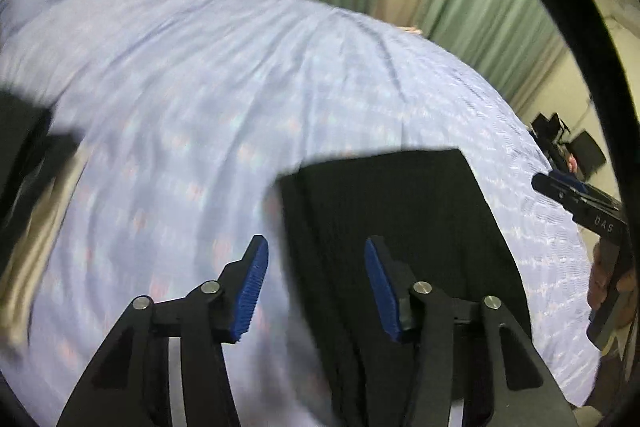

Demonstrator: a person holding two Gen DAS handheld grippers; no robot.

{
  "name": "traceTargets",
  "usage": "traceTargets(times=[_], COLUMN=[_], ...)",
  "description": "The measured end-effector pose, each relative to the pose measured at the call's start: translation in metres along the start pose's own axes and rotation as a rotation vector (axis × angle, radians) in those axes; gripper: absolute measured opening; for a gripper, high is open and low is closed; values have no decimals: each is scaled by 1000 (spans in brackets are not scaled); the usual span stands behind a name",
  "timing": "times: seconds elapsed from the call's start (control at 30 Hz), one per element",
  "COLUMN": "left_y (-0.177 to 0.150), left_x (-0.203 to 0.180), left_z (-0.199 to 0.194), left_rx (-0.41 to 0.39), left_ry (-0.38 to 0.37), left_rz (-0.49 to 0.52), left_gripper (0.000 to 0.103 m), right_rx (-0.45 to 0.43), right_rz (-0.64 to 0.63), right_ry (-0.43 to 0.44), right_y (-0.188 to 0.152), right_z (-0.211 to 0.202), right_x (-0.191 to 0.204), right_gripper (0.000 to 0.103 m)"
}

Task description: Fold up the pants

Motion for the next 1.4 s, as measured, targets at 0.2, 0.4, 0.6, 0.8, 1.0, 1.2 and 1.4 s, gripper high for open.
traceTargets(times=[0.2, 0.4, 0.6, 0.8, 1.0, 1.2, 1.4], left_y=[47, 49, 57, 49, 42, 5, 2], left_x=[3, 2, 0, 16, 14, 11, 16], left_z=[58, 87, 65, 93, 58, 90, 104], left_rx=[68, 116, 22, 95, 42, 185, 205], left_ry=[-14, -33, 8, 80, 65, -39, -198], left_rz=[-3, -40, -39, -23, -33, -68, -170], left_gripper=[35, 12, 10, 31, 72, 73, 49], right_rx=[-20, 35, 60, 92, 91, 114, 162], right_rz=[110, 168, 199, 150, 92, 63, -11], right_ry=[50, 94, 147, 160, 175, 209, 206], right_y=[24, 21, 16, 14, 17, 14, 2], right_z=[39, 77, 89, 102, 106, 116, 133], right_x=[-15, -21, -26, -18, -12, -10, -3], right_gripper=[72, 72, 72, 72, 72, 72, 72])
Point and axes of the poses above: each gripper's, at about its wrist camera, not at the fingertips, and z roughly the way its jaws point, x to its left, y to its top, the point moved 10 cm from there along z, roughly the way its jaws point, and after that the axes turned 8 degrees about x, right-handed, at the moved point
